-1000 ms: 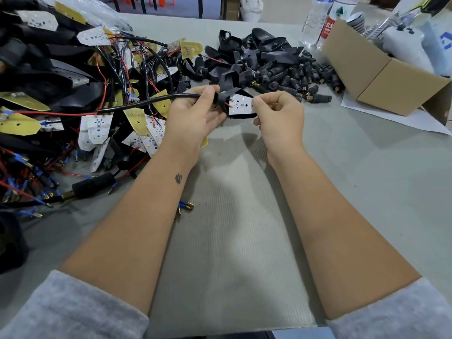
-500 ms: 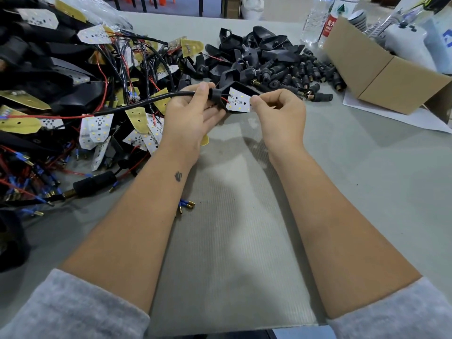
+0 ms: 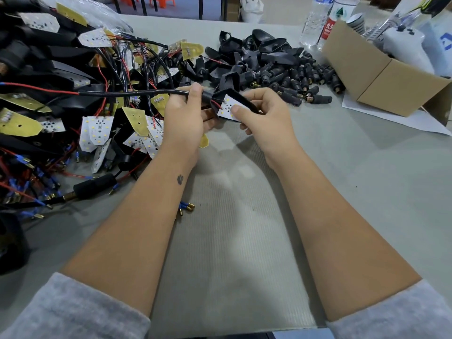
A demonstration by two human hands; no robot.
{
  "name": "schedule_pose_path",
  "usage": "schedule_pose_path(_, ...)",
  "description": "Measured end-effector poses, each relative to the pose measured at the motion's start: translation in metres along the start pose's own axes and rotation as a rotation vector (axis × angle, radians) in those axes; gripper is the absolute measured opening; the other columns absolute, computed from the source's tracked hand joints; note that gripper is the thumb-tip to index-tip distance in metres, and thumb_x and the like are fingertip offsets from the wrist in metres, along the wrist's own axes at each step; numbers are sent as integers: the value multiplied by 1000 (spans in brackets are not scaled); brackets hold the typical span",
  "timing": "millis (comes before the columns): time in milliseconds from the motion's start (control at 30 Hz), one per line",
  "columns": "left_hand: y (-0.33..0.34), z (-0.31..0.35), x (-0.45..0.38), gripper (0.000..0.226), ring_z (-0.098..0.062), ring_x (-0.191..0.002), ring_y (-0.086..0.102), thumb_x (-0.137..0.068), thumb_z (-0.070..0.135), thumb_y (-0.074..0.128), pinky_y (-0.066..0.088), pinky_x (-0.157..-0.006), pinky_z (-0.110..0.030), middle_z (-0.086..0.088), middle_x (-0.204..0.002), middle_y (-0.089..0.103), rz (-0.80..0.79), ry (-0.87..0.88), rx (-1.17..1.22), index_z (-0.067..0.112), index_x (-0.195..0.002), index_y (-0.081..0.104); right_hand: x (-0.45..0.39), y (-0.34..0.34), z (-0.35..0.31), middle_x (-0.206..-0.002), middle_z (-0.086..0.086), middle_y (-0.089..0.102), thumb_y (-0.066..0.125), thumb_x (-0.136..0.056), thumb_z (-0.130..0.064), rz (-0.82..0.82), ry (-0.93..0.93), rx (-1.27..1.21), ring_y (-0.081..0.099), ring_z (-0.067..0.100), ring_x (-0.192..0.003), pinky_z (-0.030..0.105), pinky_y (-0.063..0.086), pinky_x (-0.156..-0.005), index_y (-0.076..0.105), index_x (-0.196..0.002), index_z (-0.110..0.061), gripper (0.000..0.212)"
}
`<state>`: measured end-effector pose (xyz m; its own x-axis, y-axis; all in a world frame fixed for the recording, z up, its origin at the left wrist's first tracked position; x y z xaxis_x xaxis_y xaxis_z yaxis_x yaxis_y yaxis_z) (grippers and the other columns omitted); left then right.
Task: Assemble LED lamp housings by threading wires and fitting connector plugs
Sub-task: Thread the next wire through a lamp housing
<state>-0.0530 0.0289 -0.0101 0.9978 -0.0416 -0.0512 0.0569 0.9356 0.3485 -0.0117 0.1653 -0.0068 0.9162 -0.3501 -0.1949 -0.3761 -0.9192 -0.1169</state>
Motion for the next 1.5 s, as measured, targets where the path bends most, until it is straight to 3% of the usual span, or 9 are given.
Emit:
schedule_pose_path(300, -4, 1, 0, 30, -22, -73, 70, -105, 29, 43, 59, -76, -46, -7, -82, 69, 63, 37, -19, 14, -85, 60, 3, 3, 1, -70, 5, 59, 78, -80, -7, -100, 17, -46, 53, 12, -51, 23, 47, -50, 54, -79, -13, 25)
schedule_pose_path(433, -6, 3, -2, 34, -16, -70, 69, -104, 32, 43, 58, -63, -35, -1, -74, 72, 31, 6, -55, 16, -82, 63, 4, 9, -2, -71, 6, 55, 63, -83, -42, -211, 124, -236, 50, 16, -56, 24, 41, -50, 58, -79, -13, 30)
schedule_pose_path(600, 7, 2, 5, 42, -13, -62, 64, -101, 32, 49, 53, -59, -24, -1, -69, 69, -287, -74, -279, 20, -66, 70, -3, 2, -3, -67, 5, 54, 30, -100, -51, -169, 262, -524, 46, 14, -52, 25, 38, -52, 60, -84, -8, 55)
schedule_pose_path(833, 27, -13, 22, 41, -7, -62, 59, -100, 20, 53, 44, -68, -23, 6, -63, 65, -693, -35, -593, 20, -62, 68, -3, 2, 2, -73, 2, 57, 48, -100, -28, -150, 234, -409, 49, 14, -60, 30, 28, -55, 66, -85, -10, 30)
schedule_pose_path(967, 27, -10, 24, 53, -25, -74, 48, -85, 40, 55, 38, -74, -40, -19, -77, 59, -679, -37, -640, -13, -84, 60, -2, -1, -2, -63, -3, 54, 51, -101, -22, -100, 143, -316, 45, 7, -48, 24, 29, -46, 67, -84, -11, 26)
schedule_pose_path(1100, 25, -11, 21, 39, -21, -76, 66, -99, 30, 53, 51, -81, -34, -17, -84, 74, -683, -13, -658, 18, -69, 74, -1, -6, -2, -59, -3, 51, 51, -101, -20, 39, 100, -289, 41, 6, -46, 17, 31, -35, 66, -84, -11, 24)
schedule_pose_path(1200, 27, -13, 21, 41, -12, -71, 68, -101, 33, 50, 49, -70, -17, -7, -79, 76, -708, -22, -702, 14, -74, 75, -2, -10, 0, -58, 0, 51, 52, -101, -20, 120, 78, -277, 41, 9, -50, 19, 35, -43, 65, -82, -14, 24)
schedule_pose_path(1333, 27, -14, 20, 47, -34, -71, 65, -101, 35, 50, 50, -74, -31, -18, -77, 72, -708, -49, -706, -1, -80, 71, -4, -10, 1, -52, -2, 50, 51, -101, -20, 145, 42, -207, 41, 8, -47, 19, 37, -47, 63, -81, -15, 24)
schedule_pose_path(1500, 22, -13, 10, 28, -13, -58, 61, -100, 26, 48, 47, -48, -24, -2, -71, 66, -394, -45, -546, 10, -82, 63, -4, -3, 1, -43, -2, 43, 50, -101, -15, 32, -5, -124, 34, 5, -36, 16, 29, -39, 61, -78, -12, 25)
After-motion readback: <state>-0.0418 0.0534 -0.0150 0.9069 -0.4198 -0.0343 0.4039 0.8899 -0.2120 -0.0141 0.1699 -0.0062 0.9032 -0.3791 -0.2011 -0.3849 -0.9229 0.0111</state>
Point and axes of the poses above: each hand's wrist, its own x-axis away from the middle knuckle, its own y-axis out of the palm, z = x × y, the point moved 3 cm from there along -x, towards the middle knuckle
